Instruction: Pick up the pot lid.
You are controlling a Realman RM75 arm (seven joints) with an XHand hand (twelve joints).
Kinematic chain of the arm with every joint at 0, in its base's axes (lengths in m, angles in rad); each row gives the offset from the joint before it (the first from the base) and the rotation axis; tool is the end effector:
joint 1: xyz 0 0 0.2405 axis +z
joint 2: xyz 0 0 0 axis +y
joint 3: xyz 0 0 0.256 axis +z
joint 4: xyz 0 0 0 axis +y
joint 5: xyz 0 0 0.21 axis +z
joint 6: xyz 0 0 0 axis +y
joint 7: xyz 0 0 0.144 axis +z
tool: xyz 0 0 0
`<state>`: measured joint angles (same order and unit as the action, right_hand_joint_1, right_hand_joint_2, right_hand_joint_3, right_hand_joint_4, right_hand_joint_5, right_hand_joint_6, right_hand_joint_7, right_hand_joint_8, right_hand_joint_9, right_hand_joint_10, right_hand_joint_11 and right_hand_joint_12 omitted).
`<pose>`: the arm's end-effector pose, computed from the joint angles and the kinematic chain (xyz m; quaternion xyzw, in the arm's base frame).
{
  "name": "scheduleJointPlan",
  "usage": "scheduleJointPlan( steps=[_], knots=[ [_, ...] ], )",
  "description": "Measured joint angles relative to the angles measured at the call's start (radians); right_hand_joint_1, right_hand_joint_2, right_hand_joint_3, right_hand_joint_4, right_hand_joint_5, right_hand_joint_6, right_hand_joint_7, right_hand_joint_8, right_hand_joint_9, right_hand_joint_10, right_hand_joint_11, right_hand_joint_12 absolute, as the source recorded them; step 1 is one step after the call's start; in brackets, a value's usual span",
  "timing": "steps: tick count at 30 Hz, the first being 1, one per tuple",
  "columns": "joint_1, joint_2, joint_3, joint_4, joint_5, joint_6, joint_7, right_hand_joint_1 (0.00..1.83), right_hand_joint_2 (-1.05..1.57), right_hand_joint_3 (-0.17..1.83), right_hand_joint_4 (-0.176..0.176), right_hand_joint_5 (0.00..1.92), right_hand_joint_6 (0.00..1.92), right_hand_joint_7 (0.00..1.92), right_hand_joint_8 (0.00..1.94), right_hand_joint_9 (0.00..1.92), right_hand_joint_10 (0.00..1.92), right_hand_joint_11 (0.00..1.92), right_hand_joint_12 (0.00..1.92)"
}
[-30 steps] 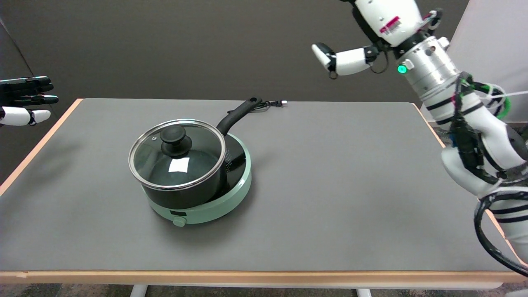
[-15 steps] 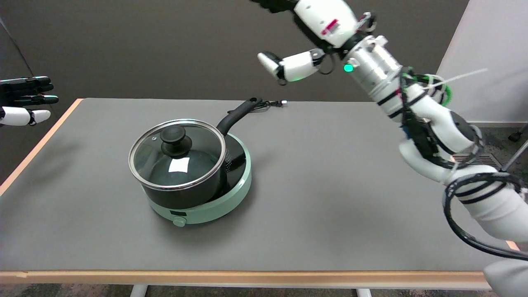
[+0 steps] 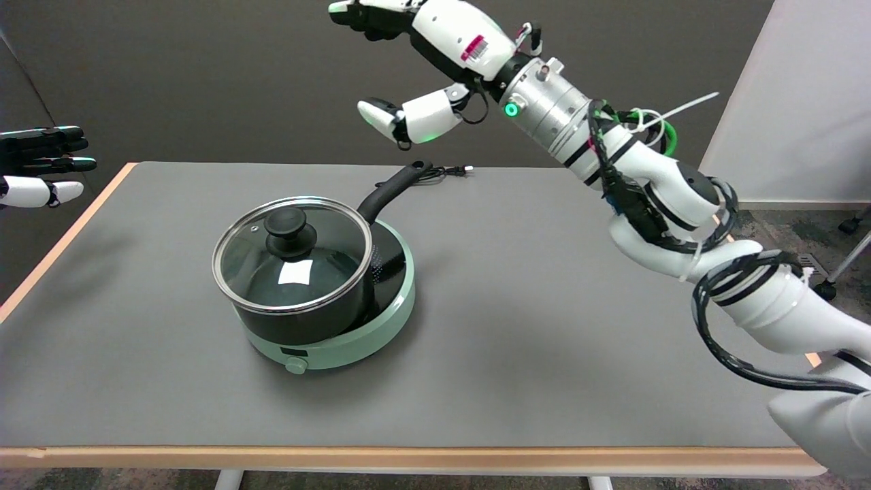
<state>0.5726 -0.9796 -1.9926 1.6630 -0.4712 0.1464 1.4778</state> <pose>-0.0435 -0.4025 0.2288 0.8669 0.0220 0.2225 0.4456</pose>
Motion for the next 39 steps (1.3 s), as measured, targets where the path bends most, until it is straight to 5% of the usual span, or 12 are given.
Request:
scheduleJointPlan(
  steps=[17, 25, 39],
  knots=[
    [0.093, 0.034, -0.113, -0.047, 0.034, 0.021, 0.226, 0.72, 0.63, 0.88, -0.009, 0.43, 0.2, 0.53, 0.19, 0.57, 0.35, 0.42, 0.98],
    [0.169, 0.073, -0.19, -0.056, 0.001, 0.044, 0.308, 0.87, 0.6, 1.04, 0.075, 0.51, 0.24, 0.56, 0.17, 0.55, 0.38, 0.43, 0.88],
    [0.323, 0.087, -0.308, -0.077, -0.185, 0.178, 0.367, 0.93, 0.55, 1.01, 0.082, 0.49, 0.21, 0.56, 0.17, 0.56, 0.35, 0.43, 0.88]
  ],
)
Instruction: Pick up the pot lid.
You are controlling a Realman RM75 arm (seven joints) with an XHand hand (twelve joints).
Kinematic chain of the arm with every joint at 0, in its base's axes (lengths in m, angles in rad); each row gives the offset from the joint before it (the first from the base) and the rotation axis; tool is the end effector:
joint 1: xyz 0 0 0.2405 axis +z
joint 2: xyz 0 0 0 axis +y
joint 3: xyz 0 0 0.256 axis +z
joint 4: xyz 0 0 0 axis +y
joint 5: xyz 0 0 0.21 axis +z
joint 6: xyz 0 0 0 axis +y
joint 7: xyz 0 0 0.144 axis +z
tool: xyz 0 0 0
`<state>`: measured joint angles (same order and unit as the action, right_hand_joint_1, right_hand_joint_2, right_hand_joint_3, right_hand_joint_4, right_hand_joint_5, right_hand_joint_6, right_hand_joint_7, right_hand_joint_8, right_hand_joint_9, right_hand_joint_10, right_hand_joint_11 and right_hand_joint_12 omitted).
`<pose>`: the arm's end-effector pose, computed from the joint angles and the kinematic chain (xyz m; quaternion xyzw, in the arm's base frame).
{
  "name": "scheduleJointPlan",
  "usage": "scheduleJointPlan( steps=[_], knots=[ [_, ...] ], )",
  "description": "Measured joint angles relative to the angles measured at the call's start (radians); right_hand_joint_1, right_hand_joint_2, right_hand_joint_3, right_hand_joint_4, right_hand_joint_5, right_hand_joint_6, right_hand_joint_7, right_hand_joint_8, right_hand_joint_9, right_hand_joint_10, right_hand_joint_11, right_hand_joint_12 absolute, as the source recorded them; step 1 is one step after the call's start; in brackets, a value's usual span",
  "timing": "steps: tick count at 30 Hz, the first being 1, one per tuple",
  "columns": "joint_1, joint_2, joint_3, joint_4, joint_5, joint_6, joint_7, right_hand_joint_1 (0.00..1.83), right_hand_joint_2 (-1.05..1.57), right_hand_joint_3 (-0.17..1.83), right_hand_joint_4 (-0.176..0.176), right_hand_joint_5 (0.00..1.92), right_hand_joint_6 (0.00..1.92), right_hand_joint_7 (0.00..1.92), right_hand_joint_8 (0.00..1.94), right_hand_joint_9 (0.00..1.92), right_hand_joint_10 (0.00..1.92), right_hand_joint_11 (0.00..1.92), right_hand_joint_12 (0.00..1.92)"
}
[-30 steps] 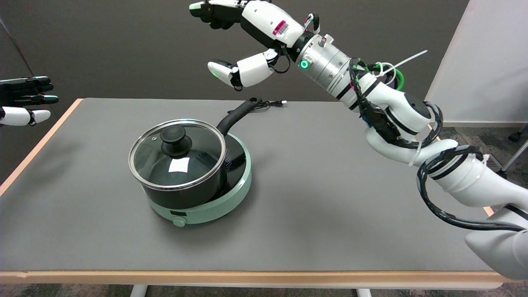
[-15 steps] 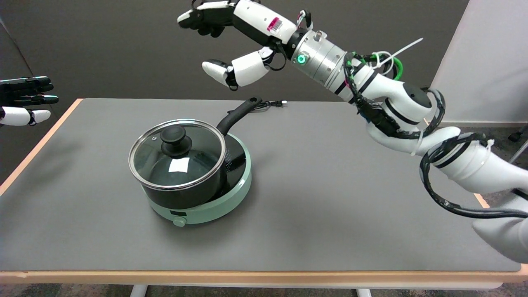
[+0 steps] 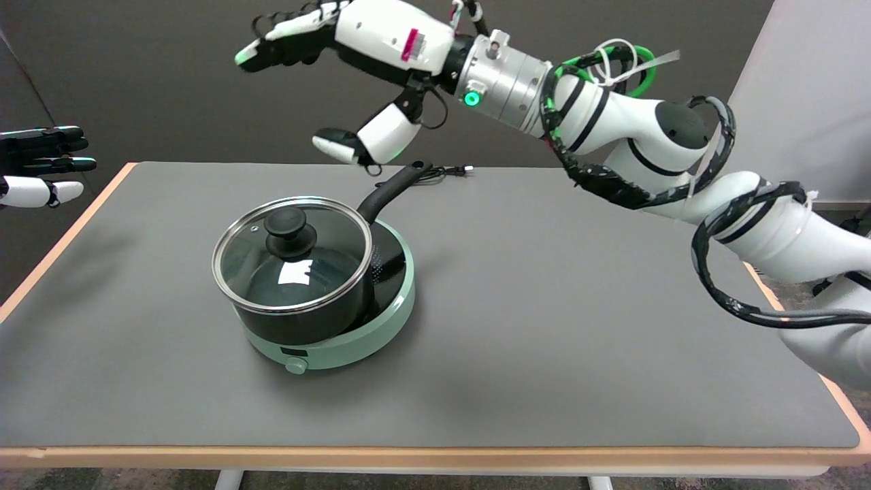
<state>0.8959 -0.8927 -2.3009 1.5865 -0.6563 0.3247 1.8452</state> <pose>-0.0162 -0.4028 0.1789 0.9408 0.0197 0.1393 0.3084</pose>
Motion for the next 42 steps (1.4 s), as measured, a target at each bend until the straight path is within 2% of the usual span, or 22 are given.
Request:
scheduleJointPlan(
  steps=[18, 28, 42],
  knots=[
    [0.074, -0.128, -0.132, -0.107, -0.216, 0.044, 0.021, 0.91, 0.56, 0.99, 0.076, 0.51, 0.22, 0.55, 0.18, 0.56, 0.32, 0.41, 0.86],
    [0.071, -0.189, -0.164, -0.139, -0.347, 0.027, 0.024, 0.9, 0.59, 0.97, 0.097, 0.56, 0.26, 0.59, 0.19, 0.59, 0.34, 0.42, 0.88],
    [0.051, -0.236, -0.196, -0.153, -0.455, 0.03, 0.029, 0.9, 0.56, 0.99, 0.097, 0.53, 0.24, 0.57, 0.19, 0.58, 0.34, 0.41, 0.84]
  ],
)
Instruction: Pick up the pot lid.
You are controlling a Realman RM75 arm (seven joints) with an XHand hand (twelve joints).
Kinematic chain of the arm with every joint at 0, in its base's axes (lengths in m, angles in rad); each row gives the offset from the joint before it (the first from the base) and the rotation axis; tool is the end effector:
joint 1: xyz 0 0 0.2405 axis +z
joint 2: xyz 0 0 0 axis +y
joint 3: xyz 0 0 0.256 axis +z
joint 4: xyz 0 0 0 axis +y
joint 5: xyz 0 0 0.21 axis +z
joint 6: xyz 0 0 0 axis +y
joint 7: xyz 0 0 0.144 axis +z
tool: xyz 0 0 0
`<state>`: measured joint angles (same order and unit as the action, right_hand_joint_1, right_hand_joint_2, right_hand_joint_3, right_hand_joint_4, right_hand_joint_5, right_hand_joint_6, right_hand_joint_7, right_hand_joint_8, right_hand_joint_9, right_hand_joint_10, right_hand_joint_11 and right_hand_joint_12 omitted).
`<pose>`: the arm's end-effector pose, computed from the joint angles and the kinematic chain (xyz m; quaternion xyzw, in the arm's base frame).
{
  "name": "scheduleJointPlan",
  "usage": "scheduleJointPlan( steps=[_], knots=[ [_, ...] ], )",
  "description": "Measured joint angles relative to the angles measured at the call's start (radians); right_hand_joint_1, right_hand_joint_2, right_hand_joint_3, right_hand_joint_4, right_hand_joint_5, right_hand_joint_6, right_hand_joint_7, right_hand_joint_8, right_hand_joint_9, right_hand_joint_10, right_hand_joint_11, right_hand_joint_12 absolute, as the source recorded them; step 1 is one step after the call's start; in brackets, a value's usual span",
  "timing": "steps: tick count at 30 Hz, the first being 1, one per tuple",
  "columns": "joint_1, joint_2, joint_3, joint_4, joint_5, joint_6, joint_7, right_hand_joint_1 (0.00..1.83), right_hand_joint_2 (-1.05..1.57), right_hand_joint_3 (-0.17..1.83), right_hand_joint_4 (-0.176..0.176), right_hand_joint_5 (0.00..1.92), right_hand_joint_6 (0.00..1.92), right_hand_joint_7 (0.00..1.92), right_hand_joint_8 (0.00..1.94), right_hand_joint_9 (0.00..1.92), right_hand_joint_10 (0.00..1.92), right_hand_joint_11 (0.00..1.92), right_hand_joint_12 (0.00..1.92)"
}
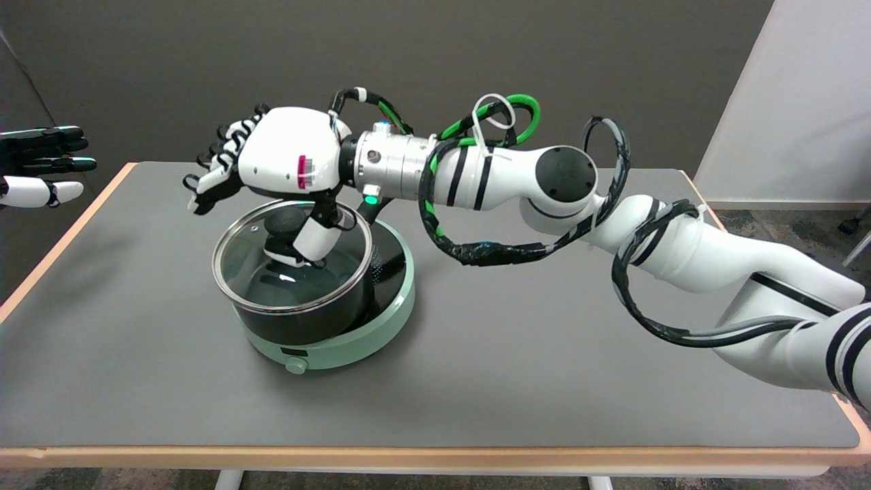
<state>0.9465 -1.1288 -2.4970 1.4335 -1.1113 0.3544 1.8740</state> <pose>-0.0852 -0.4115 0.0873 0.9587 0.1175 -0.0121 0.2588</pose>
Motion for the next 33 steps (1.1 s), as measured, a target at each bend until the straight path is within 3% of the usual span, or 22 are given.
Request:
scheduleJointPlan(
  steps=[33],
  knots=[
    [0.041, -0.022, -0.041, -0.147, -0.055, 0.041, -0.001, 0.94, 0.58, 1.04, 0.114, 0.54, 0.28, 0.56, 0.16, 0.56, 0.37, 0.42, 0.81]
  ],
)
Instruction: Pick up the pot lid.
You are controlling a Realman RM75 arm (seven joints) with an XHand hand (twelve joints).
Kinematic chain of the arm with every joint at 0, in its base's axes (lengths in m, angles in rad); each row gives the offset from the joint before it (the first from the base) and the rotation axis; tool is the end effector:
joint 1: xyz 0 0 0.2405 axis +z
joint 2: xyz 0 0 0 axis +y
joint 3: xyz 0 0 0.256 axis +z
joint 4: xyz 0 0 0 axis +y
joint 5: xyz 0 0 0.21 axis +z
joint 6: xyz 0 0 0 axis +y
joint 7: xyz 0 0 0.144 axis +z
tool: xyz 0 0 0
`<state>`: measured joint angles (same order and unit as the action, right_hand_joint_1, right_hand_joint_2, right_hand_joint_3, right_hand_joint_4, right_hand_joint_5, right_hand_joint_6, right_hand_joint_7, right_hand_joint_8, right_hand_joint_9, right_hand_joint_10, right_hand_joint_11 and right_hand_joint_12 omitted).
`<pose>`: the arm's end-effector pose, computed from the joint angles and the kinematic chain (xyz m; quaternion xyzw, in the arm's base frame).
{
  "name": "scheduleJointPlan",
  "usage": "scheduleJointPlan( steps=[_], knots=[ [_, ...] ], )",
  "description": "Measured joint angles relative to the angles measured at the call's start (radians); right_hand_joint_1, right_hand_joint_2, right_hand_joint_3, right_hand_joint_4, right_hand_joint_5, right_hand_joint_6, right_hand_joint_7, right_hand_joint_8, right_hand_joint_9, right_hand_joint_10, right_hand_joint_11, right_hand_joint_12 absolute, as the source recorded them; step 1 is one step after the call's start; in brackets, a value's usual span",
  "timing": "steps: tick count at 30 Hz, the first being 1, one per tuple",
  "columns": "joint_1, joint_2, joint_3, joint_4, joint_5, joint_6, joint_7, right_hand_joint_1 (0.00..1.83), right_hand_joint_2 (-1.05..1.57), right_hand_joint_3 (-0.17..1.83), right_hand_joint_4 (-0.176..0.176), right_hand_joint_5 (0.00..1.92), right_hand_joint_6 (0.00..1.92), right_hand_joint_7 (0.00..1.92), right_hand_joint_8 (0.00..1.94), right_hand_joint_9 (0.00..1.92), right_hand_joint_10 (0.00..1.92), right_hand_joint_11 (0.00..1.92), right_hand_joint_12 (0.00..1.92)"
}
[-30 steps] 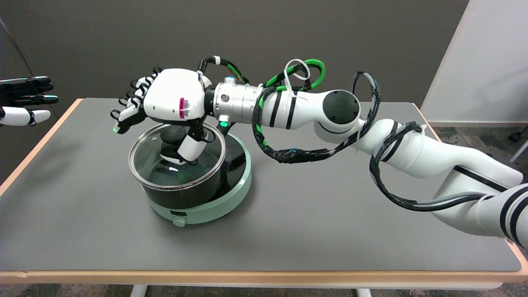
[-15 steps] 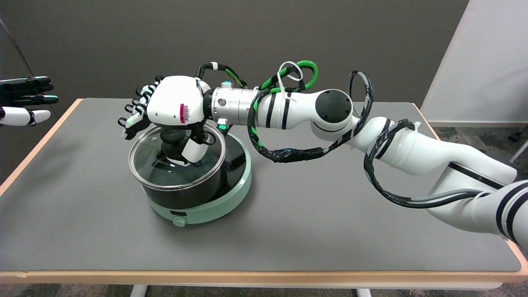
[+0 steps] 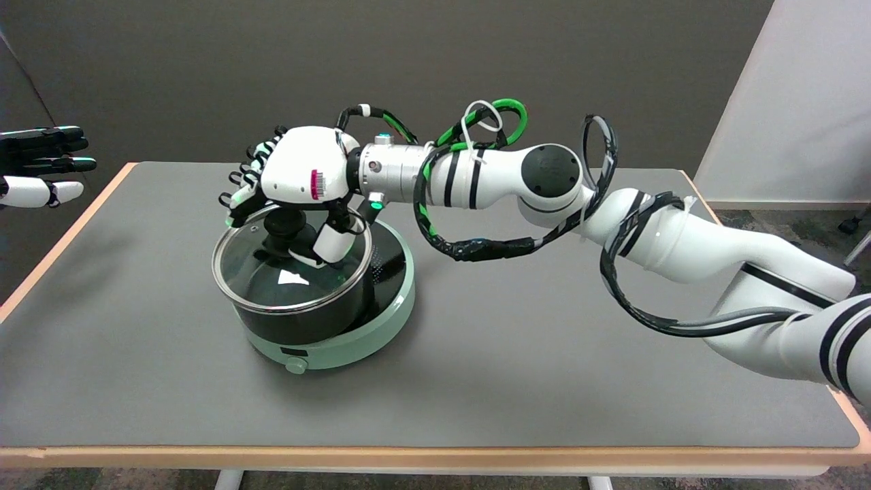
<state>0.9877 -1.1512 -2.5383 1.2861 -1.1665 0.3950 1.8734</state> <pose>-0.1113 -0.4380 0.0970 0.9507 0.1173 -0.0749 0.2773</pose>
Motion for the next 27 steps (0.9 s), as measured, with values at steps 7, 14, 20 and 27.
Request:
scheduleJointPlan(
  steps=[7, 14, 20, 27],
  knots=[
    [0.001, 0.021, -0.001, 0.007, -0.002, 0.0, -0.001, 0.94, 0.59, 1.04, 0.121, 0.55, 0.3, 0.57, 0.17, 0.56, 0.38, 0.42, 0.82],
    [0.005, 0.04, -0.001, 0.017, -0.003, 0.0, -0.001, 0.95, 0.59, 1.04, 0.122, 0.55, 0.3, 0.58, 0.17, 0.57, 0.38, 0.42, 0.82],
    [0.01, 0.049, -0.002, 0.024, -0.003, 0.001, -0.002, 0.95, 0.59, 1.04, 0.123, 0.55, 0.3, 0.58, 0.17, 0.57, 0.38, 0.42, 0.82],
    [0.015, 0.05, -0.003, 0.029, -0.003, 0.004, -0.002, 0.94, 0.6, 1.04, 0.124, 0.56, 0.3, 0.58, 0.17, 0.58, 0.39, 0.42, 0.82]
  ],
)
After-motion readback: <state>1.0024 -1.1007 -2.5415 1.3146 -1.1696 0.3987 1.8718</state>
